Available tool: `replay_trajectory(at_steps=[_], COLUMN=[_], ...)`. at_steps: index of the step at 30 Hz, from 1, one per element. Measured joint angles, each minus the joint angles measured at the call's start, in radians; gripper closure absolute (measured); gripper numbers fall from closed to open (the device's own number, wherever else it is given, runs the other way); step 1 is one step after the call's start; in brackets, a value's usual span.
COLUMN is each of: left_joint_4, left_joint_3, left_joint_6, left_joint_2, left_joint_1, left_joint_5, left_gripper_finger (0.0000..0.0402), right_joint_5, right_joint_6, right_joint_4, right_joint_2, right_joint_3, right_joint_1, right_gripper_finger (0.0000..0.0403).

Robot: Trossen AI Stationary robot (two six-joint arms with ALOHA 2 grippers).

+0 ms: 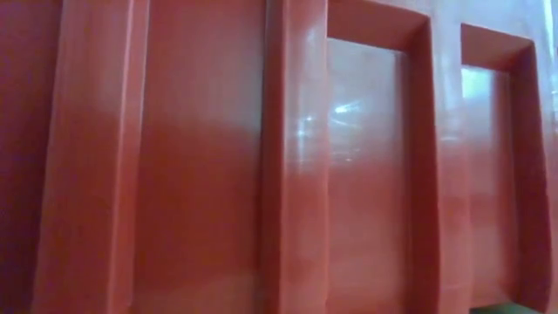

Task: Sort blocks
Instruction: Move the transparent bin from the top left to the bottom left

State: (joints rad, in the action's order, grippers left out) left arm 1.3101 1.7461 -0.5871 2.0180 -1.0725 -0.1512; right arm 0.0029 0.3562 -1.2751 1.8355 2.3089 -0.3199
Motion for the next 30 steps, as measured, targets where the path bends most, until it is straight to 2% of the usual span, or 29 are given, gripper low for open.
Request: replay_trajectory(at_steps=[10,17,30], left_joint_4=[0.003,0.058,0.011], left_joint_3=[0.113,0.114,0.114], left_joint_6=[0.024,0.031,0.048], left_joint_2=[-0.097,-0.100,-0.133], left_joint_1=[-0.039,-0.055,-0.060], left_joint_5=[0.013,0.080,0.151], left_gripper_finger=[0.0401,0.0401,0.0401], right_joint_5=[-0.004,-0.064,-0.064], right_joint_6=[-0.016,-0.014,0.005], right_joint_4=[0.000,0.000,-0.003], right_joint_2=[0.000,0.000,0.000], right_joint_3=[0.000,0.000,0.000], right_joint_1=[0.000,0.001,0.002], right_gripper_finger=[0.0403,0.0403,0.0403])
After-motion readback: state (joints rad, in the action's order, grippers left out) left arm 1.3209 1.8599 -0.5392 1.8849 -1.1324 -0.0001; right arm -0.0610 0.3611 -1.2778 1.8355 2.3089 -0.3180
